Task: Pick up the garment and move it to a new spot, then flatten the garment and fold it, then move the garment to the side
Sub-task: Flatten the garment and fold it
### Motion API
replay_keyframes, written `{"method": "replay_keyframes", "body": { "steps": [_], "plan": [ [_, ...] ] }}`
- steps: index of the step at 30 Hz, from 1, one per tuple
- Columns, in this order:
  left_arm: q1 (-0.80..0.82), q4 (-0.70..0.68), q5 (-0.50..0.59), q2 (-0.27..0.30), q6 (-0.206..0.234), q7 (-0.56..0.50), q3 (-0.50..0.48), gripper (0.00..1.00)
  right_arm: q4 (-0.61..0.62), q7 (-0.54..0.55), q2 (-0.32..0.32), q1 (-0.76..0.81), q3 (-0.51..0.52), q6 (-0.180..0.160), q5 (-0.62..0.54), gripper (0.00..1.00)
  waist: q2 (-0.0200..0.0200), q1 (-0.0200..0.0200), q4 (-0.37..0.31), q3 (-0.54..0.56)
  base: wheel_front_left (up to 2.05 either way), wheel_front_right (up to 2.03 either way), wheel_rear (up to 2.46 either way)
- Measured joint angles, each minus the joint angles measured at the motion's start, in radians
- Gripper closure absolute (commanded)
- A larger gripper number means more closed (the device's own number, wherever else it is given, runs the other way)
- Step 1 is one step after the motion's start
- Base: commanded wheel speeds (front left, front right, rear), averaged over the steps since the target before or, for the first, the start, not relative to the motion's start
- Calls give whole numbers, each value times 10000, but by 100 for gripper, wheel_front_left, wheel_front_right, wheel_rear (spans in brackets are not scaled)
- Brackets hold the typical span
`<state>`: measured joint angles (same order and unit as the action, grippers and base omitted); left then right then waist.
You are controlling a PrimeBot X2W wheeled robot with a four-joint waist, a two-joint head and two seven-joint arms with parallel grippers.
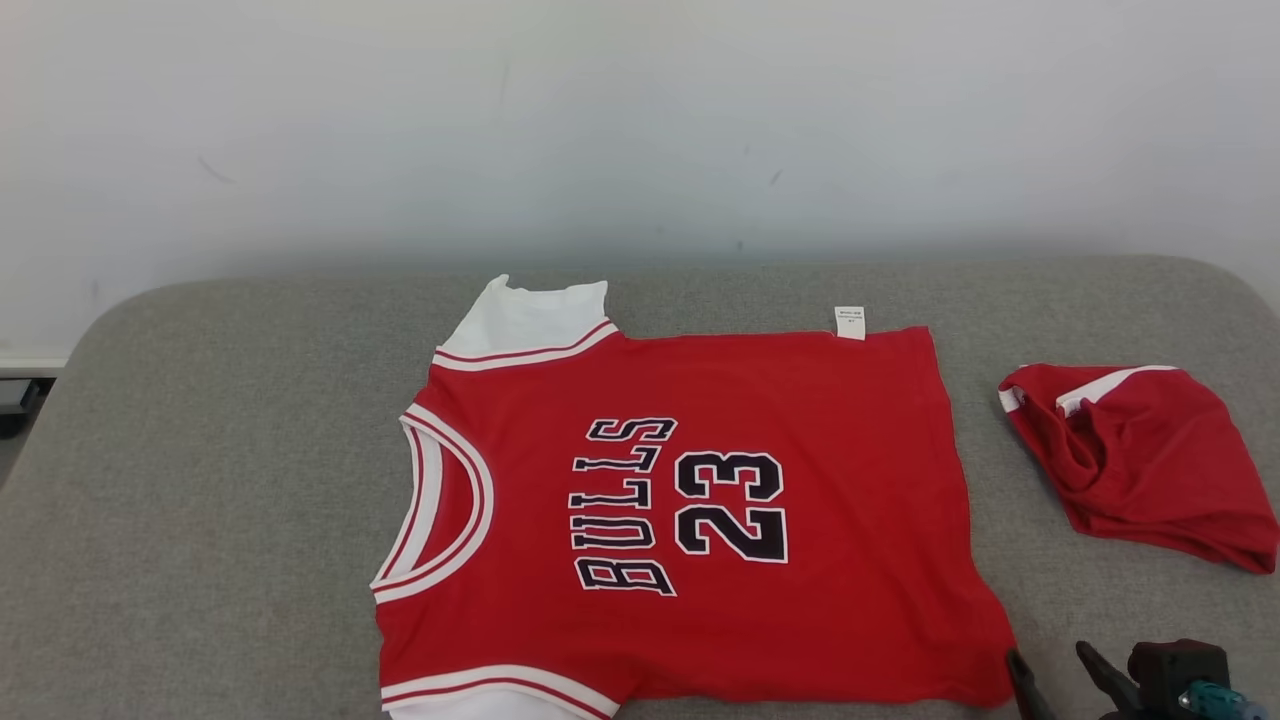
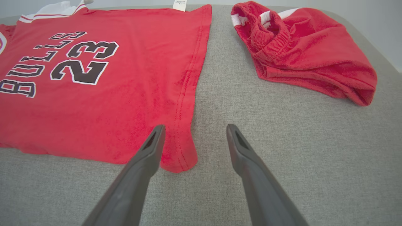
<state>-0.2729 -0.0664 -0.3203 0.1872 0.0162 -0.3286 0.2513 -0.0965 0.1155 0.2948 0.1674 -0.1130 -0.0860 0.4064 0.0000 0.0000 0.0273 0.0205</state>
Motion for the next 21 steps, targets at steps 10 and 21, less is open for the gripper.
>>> {"method": "replay_keyframes", "body": {
  "steps": [10, 21],
  "plan": [
    [103, 1210, -479, -290, -173, -662, 71, 0, -514, 698, -79, -59, -359, 155, 86, 0, 0, 0, 43, -241, 0, 0, 0],
    [651, 2196, -1156, -673, -412, -731, -46, 0, -1373, 880, -207, -786, -571, 65, -104, 0, 0, 0, 45, -362, 0, 0, 0]
  ]
}}
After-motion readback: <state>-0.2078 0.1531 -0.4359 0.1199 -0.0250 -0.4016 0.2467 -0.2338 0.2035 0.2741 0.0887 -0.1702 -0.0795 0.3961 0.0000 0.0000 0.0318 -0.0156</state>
